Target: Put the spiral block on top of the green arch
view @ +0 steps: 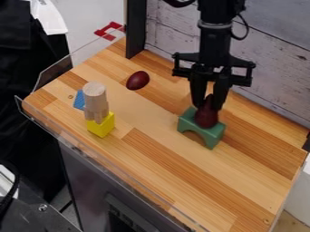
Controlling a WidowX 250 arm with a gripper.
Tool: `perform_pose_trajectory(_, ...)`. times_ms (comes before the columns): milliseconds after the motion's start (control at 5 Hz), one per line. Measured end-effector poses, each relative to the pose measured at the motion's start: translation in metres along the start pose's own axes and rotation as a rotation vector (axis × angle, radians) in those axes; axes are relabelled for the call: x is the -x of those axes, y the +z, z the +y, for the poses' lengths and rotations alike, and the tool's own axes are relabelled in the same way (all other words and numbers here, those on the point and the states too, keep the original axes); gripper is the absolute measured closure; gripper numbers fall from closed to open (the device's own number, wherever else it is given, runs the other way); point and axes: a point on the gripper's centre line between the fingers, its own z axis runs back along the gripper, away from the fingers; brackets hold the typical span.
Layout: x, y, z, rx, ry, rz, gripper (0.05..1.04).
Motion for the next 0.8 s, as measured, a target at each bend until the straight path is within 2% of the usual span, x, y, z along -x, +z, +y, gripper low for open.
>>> perform_pose_trajectory(400,0.001,0.008,-0.001,0.002,0.008,-0.008,0.149)
perform_pose_trajectory(600,0.004,0.025,-0.002,0.002,0.012,-0.049,0.083)
perform_pose_trajectory(800,0.005,0.055,0.003,0.01,0.034,-0.125,0.083)
